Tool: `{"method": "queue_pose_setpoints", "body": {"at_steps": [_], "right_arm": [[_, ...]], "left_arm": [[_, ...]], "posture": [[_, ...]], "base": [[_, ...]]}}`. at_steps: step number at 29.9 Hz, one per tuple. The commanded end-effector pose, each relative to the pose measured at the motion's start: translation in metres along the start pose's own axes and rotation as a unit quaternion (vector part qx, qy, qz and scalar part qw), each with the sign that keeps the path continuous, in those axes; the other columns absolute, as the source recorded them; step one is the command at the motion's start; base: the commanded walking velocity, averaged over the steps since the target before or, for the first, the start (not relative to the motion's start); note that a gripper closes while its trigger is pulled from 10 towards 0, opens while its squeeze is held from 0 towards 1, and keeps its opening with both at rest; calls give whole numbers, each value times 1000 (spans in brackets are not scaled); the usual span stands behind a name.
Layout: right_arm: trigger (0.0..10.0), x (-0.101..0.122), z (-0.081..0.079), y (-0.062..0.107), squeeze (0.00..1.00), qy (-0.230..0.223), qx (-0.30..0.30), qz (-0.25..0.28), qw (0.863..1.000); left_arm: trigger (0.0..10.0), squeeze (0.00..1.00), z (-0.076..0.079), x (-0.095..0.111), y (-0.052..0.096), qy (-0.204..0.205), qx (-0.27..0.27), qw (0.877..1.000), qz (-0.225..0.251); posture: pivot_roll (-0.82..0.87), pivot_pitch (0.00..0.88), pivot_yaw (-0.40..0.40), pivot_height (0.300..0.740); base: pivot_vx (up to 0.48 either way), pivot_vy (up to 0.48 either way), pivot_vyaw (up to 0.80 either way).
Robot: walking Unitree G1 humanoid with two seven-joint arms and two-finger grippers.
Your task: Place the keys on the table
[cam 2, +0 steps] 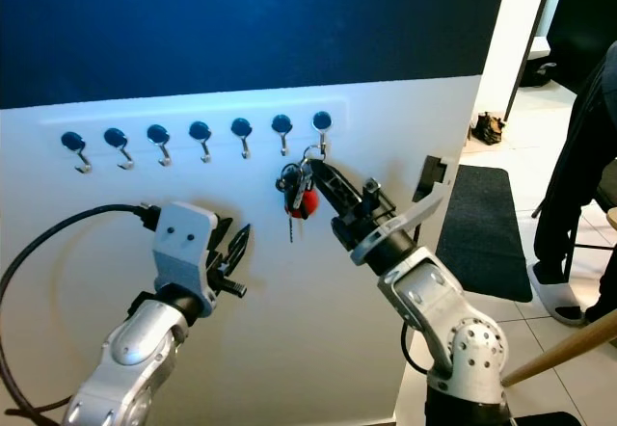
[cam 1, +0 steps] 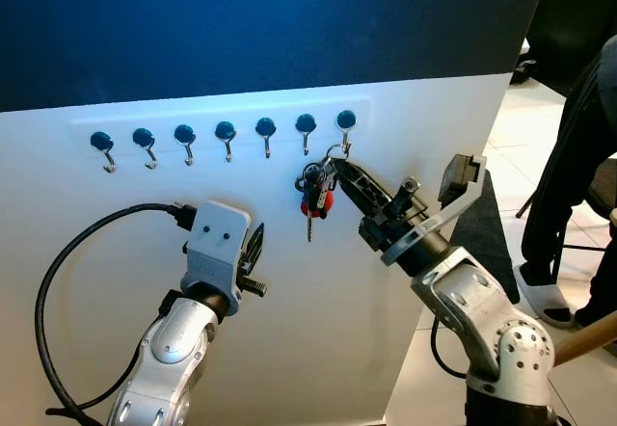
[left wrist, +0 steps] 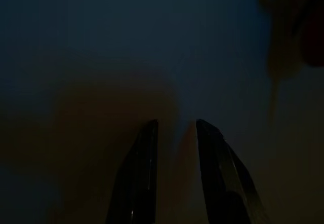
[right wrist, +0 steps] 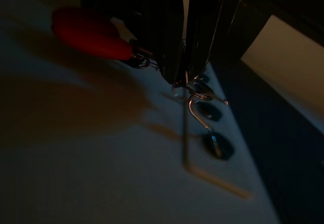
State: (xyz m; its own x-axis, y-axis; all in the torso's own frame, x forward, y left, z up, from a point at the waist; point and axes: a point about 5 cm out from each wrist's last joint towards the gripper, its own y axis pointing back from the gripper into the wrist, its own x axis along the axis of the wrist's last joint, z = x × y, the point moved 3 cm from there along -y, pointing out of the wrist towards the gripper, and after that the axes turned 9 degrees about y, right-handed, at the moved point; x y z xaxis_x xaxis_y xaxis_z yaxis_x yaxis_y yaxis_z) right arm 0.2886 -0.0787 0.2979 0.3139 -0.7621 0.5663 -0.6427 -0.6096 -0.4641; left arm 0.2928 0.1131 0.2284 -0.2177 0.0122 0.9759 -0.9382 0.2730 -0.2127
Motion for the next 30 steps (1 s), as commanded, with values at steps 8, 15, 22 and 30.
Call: {"method": "queue_pose_setpoints", "body": {"at_steps": [8, 15, 22, 30], "right_arm": [[10000, -6, -14, -5, 0, -5, 23, -14, 1000], [10000, -4, 7, 0, 0, -16, -38, -4, 999], [10000, -12, 5, 6, 0, -22, -36, -15, 999], [10000, -12, -4, 2, 0, -25, -17, -16, 999]], "left_arm": [[10000, 0, 0, -5, 0, -2, -3, 1000, -13], [10000, 0, 0, -5, 1, -2, -2, 1000, -14], [10000, 0, 0, -6, 2, -2, -4, 1000, -17], [10000, 0, 2, -7, 3, -2, -12, 1000, -22]], "posture": [[120, 145, 82, 740], [123, 147, 80, 740], [124, 161, 91, 740], [121, 170, 105, 740]], "base": [[0, 0, 0], [0, 0, 0], [0, 0, 0], [0, 0, 0]]}}
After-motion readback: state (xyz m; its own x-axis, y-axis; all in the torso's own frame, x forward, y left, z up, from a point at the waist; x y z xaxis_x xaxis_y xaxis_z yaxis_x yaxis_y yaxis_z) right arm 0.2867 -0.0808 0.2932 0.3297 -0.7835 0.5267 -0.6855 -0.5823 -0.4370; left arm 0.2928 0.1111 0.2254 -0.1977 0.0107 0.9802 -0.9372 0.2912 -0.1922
